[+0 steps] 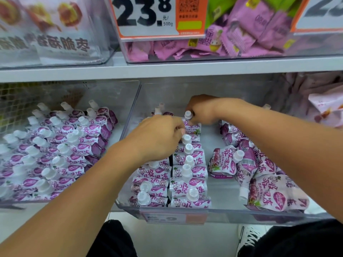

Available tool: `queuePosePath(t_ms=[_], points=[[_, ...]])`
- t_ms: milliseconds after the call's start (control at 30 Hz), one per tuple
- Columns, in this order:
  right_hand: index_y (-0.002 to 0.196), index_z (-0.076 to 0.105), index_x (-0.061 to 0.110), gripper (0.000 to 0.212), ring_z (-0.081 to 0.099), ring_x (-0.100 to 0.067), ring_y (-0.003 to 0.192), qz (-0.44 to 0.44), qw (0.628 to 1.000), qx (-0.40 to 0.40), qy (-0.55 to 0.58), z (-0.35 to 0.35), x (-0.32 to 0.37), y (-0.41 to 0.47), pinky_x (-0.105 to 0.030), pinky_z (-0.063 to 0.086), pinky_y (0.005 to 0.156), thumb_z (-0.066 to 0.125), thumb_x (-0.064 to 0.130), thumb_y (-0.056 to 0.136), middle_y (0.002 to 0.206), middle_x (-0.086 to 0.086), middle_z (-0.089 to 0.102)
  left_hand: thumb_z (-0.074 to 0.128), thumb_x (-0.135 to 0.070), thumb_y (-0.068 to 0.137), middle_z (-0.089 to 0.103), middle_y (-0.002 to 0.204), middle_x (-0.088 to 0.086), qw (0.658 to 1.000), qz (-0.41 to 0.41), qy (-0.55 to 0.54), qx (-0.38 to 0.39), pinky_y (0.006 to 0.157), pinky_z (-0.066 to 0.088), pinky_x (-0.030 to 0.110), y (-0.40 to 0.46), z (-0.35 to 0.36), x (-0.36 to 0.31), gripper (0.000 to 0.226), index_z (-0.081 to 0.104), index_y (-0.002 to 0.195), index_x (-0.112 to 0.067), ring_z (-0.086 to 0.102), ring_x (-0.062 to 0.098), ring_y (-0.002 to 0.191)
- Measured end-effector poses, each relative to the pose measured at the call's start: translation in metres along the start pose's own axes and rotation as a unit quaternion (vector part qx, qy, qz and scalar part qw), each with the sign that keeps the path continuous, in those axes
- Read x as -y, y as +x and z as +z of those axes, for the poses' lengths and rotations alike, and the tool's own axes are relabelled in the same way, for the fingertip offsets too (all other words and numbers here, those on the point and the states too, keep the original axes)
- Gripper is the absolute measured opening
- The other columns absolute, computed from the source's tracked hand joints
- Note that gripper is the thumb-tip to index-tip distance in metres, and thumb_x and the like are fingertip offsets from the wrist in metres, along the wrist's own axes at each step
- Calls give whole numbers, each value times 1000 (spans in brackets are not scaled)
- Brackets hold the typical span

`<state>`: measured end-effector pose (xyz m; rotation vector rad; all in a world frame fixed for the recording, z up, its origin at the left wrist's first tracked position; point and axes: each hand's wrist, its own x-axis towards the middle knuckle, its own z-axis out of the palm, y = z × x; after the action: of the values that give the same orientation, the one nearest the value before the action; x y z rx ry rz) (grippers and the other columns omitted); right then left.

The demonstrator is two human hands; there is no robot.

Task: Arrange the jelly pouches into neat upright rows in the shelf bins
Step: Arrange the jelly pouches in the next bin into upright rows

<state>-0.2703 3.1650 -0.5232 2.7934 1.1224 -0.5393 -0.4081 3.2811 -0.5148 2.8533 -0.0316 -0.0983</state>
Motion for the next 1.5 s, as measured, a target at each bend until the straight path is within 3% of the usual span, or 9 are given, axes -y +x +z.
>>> queuePosePath(t_ms=[167,333,567,733,867,1067,1167,1267,1500], points=[[104,64,6,23,60,-23,77,5,996,42,78,2,-6,-12,-39,53,80,59,28,97,103,-13,68,52,-17,98,68,112,-4,994,-24,-17,-102,86,49,32,-1,-18,10,25,63,118,-25,61,18,103],[83,66,17,24,64,-22,85,-8,965,98,241,8,0,-24,-41,59,87,53,4,97,90,-4,66,45,-23,100,60,127,7,999,-37,21,33,93,49,43,4,-6,9,32,50,132,-24,56,27,111],[130,53,1,43,59,-26,93,58,924,114,361,6,-6,-36,-46,56,93,44,-9,89,117,-26,61,39,-42,102,60,114,-2,991,8,1,130,89,45,36,19,-18,-1,33,51,128,-26,54,20,102],[140,43,4,54,56,-33,123,51,976,103,186,-15,-7,-64,-52,47,104,53,6,87,138,-19,53,35,-49,102,54,105,-4,978,10,72,195,83,40,34,38,-27,-12,35,54,118,-24,51,20,96],[138,46,39,71,55,-16,121,7,986,168,-1,-19,-6,-124,-40,45,105,80,41,76,131,13,52,35,-47,102,57,102,-3,979,11,67,191,78,37,33,40,-21,-11,34,55,115,-23,51,18,89],[96,76,24,13,67,-10,86,-51,998,24,4,12,-7,-121,-33,56,81,71,18,85,92,9,72,36,-48,102,63,101,-1,986,14,33,165,73,37,33,41,-14,-7,34,55,114,-24,55,16,86],[120,64,35,44,58,-17,110,-24,996,86,-16,15,-8,-122,-34,50,93,77,44,79,119,8,58,35,-48,102,61,96,-3,985,12,25,170,70,36,33,38,-14,-7,32,54,114,-25,53,14,80],[133,54,37,58,55,-21,116,2,991,117,-60,22,-6,-125,-32,48,95,78,32,81,130,3,48,34,-48,102,59,94,-6,983,10,22,183,73,39,34,37,-15,-6,31,52,117,-28,52,13,80],[83,68,31,6,57,5,71,-43,998,-34,3,-3,-30,-122,-10,37,63,71,32,88,69,20,58,34,-46,103,57,94,-8,981,20,30,191,74,37,33,35,-17,-5,30,52,120,-28,52,11,82]])
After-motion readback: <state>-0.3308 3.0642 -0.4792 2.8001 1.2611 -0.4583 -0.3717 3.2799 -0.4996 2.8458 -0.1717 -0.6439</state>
